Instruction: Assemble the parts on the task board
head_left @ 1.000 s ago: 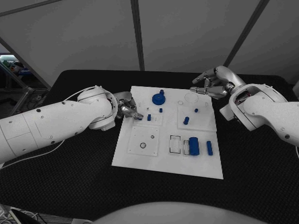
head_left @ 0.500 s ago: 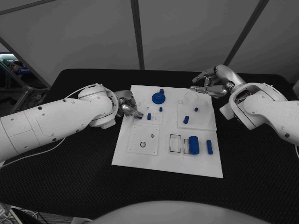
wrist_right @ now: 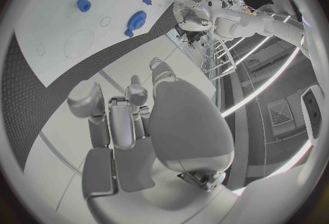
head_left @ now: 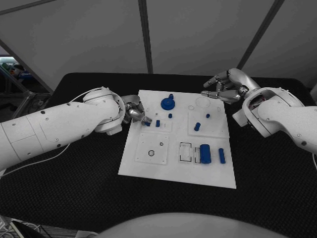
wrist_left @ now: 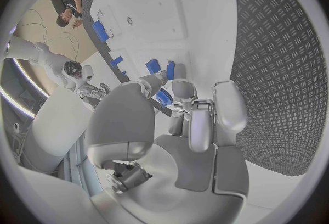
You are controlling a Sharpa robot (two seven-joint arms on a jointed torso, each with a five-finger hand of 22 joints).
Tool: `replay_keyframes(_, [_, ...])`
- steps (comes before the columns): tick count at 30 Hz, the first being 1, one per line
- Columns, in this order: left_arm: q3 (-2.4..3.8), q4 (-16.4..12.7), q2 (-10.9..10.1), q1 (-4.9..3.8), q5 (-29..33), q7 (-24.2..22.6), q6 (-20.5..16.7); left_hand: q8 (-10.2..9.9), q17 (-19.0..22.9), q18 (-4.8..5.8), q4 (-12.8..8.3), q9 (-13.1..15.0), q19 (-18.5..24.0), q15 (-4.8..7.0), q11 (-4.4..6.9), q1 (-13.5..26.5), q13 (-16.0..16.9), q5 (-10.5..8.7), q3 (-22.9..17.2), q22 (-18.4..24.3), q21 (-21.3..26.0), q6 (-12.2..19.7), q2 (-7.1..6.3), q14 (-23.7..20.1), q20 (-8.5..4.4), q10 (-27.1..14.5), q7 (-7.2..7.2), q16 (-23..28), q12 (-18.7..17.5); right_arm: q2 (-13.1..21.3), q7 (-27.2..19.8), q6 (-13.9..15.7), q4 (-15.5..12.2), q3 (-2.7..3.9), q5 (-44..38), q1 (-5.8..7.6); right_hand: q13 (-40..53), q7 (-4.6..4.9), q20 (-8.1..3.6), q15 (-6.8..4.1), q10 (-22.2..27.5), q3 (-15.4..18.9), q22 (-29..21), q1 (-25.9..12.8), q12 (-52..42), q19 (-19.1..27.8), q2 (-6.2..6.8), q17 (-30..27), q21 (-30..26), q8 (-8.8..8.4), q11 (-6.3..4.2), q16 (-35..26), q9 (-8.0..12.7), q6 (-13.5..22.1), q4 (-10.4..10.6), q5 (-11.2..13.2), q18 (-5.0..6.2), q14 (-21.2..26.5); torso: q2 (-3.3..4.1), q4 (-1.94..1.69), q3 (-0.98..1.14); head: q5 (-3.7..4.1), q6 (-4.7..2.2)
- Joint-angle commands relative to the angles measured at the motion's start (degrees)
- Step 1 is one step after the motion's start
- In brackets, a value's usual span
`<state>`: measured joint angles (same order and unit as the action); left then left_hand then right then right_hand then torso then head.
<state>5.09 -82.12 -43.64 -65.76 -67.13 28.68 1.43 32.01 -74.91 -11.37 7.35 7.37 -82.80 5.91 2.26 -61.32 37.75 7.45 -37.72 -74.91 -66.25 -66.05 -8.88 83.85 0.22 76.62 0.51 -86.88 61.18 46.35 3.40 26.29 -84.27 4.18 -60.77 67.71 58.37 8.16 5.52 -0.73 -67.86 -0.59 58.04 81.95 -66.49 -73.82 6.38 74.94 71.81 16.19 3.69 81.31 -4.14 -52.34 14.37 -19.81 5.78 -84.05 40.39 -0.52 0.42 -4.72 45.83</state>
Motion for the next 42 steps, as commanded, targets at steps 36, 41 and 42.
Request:
replay_keyframes(36, [-0.22,0.94,0.29,0.03,0.23,0.94,3.3,0.26,-9.01,7.03,0.32,-1.5,-0.48,0.55,1.42,8.24,2.8,-0.51,9.25,-9.33,-1.53,-1.73,2.02,4.65,-0.16,2.23,-0.46,0.03,1.82,0.3,-0.21,-0.25,-0.21,0.03,-0.16,0.09,-0.07,-0.06,-0.44,-0.35,0.01,-0.19,-0.07,0.1,0.13,0.09,-0.45,1.54,-0.36,0.38,-0.47,-0.3,0.09,-0.32,0.04,-0.36,0.64,-2.78,-0.01,0.01,0.0,0.22,0.15])
replay_keyframes(41, [-0.22,0.88,0.27,0.04,0.23,0.93,3.11,0.14,-9.02,7.07,1.68,-1.77,-0.54,0.56,1.44,9.09,3.11,-0.46,11.37,-9.38,-1.77,-1.93,2.43,4.65,-0.17,2.3,-0.49,0.03,1.97,0.3,-0.26,-0.27,-0.19,0.03,-0.16,0.09,-0.16,-0.07,-0.46,-0.36,0.06,-0.21,-0.16,0.08,0.17,0.1,-0.41,1.49,-0.44,0.4,-0.47,-0.37,0.11,-0.31,0.03,-0.48,0.65,-2.78,-0.01,0.01,-0.02,0.28,0.13])
replay_keyframes(42, [-0.22,0.87,0.27,0.04,0.23,0.92,3.05,0.13,-9.03,7.07,1.83,-1.81,-0.55,0.56,1.44,9.15,3.1,-0.46,11.67,-9.39,-1.78,-1.95,2.48,4.65,-0.17,2.29,-0.49,0.03,1.95,0.29,-0.27,-0.28,-0.18,0.03,-0.16,0.09,-0.17,-0.06,-0.46,-0.36,0.07,-0.2,-0.18,0.05,0.18,0.11,-0.4,1.49,-0.45,0.4,-0.47,-0.37,0.11,-0.31,0.05,-0.48,0.65,-2.78,-0.02,-0.01,-0.02,0.26,0.11])
